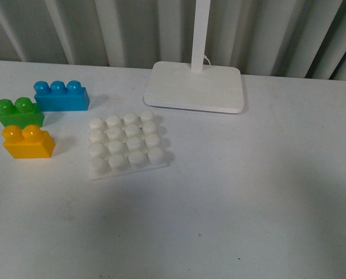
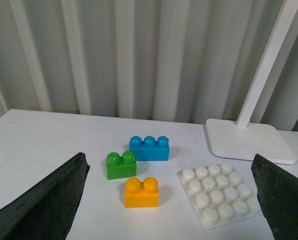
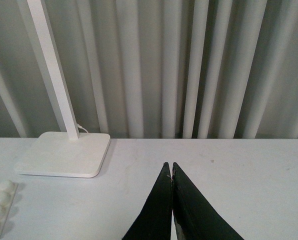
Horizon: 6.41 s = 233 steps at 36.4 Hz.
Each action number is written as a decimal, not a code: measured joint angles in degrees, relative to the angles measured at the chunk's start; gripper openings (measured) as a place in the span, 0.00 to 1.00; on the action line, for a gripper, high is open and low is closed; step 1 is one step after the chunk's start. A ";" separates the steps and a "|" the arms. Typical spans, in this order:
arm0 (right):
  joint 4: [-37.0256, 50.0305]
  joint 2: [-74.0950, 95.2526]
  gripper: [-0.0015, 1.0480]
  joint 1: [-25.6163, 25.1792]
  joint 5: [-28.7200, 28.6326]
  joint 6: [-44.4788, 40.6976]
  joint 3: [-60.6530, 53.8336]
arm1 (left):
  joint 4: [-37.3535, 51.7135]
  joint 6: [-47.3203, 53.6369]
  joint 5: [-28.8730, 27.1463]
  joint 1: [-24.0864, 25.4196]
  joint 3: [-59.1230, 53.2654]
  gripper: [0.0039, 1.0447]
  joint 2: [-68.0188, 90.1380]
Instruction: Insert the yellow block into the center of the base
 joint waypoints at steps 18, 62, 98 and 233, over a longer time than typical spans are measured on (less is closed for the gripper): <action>-3.78 -8.50 0.01 0.00 0.00 -0.02 -3.91 | -0.02 0.00 0.02 0.00 0.00 0.94 0.00; -14.97 -19.41 0.91 0.02 -0.02 -0.15 -3.89 | 45.66 -20.28 9.99 -2.84 4.46 0.94 74.38; -14.97 -19.41 0.91 0.02 -0.02 -0.15 -3.89 | 46.03 -2.38 2.03 -0.57 29.94 0.94 113.00; -14.97 -19.41 0.91 0.02 -0.02 -0.15 -3.89 | 25.77 -21.46 -24.04 -29.38 48.81 0.62 116.87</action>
